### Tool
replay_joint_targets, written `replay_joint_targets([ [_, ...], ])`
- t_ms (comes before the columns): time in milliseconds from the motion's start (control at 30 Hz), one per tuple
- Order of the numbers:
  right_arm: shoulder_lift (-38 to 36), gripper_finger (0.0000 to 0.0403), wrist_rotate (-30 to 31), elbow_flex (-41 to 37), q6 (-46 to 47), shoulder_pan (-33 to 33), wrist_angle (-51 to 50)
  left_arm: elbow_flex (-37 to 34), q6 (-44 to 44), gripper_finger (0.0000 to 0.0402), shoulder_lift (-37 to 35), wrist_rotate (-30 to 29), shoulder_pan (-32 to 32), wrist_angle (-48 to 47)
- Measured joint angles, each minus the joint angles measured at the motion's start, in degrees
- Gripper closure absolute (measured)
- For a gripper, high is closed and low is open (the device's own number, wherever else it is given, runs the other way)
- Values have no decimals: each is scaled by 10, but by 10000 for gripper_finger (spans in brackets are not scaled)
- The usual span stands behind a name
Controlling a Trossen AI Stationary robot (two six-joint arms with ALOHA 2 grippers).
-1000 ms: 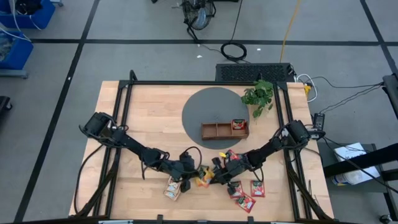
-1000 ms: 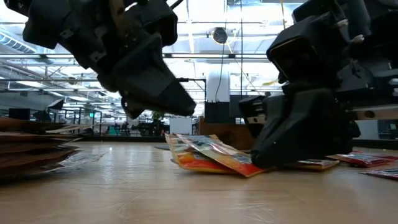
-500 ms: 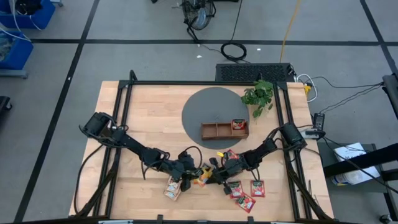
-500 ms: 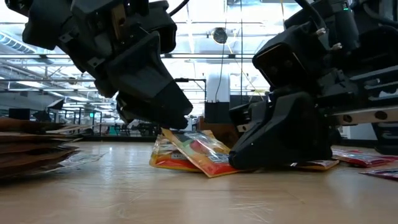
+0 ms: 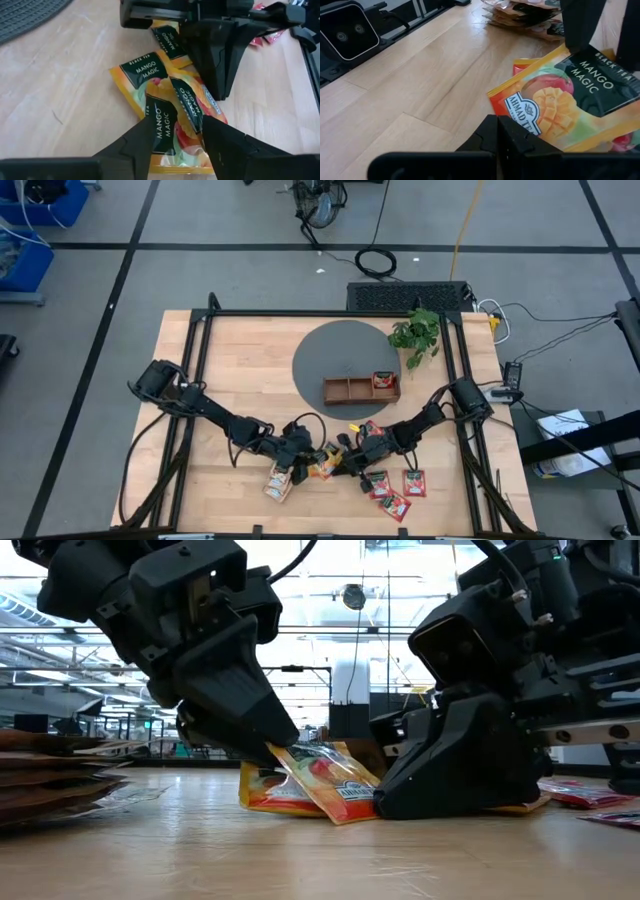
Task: Pick & Place Tea
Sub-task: Put the yellow tea bag into the middle section of the wooden organizer
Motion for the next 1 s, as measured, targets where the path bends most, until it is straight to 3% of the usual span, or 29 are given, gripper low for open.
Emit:
replay_joint_targets([
  [333,0,403,1,0,-1,-1,3,0,39,287,15,22,0,45],
  [633,0,403,2,0,-1,0,9,61,85,392,80,51,5,29],
  [1000,-12,398,3,0,-11,9,15,92,131,393,37,51,1,-84],
])
